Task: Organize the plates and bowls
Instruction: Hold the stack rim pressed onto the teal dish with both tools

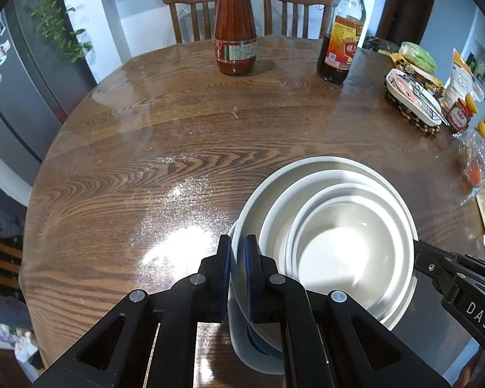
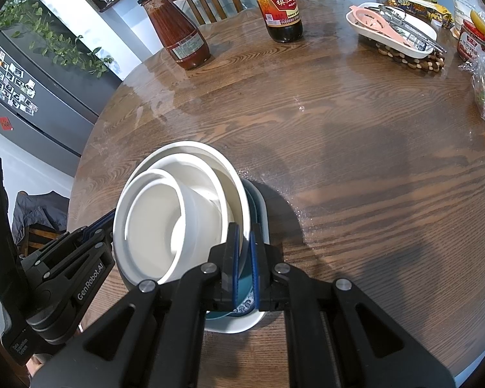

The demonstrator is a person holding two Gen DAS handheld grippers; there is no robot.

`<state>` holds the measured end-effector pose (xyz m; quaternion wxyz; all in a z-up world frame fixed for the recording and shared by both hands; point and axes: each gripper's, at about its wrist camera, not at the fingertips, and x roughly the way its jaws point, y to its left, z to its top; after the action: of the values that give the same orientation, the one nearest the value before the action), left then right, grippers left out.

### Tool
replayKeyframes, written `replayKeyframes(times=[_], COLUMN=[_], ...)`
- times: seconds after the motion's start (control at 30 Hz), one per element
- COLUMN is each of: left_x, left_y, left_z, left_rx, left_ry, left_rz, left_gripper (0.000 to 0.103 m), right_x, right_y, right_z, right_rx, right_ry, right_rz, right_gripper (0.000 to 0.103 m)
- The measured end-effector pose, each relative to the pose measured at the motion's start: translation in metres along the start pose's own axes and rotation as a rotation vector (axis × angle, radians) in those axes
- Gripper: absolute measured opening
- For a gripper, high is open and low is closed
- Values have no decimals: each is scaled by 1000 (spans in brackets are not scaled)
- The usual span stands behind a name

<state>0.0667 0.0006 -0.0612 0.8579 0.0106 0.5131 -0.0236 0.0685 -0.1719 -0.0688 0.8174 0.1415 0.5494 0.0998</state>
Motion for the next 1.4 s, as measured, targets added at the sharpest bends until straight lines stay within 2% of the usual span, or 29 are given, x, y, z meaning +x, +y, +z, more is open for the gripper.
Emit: replayKeyframes(times=[1.4], left_x=[-1], left_y=[-1], left_z=[0], left_rx=[2], left_ry=[11], left_rz=[3], left_gripper=[5], right_x=[2], right_y=[2], right_z=[-1], right_rx=[-6], right_ry=[7], right_rz=[-5], right_gripper=[10])
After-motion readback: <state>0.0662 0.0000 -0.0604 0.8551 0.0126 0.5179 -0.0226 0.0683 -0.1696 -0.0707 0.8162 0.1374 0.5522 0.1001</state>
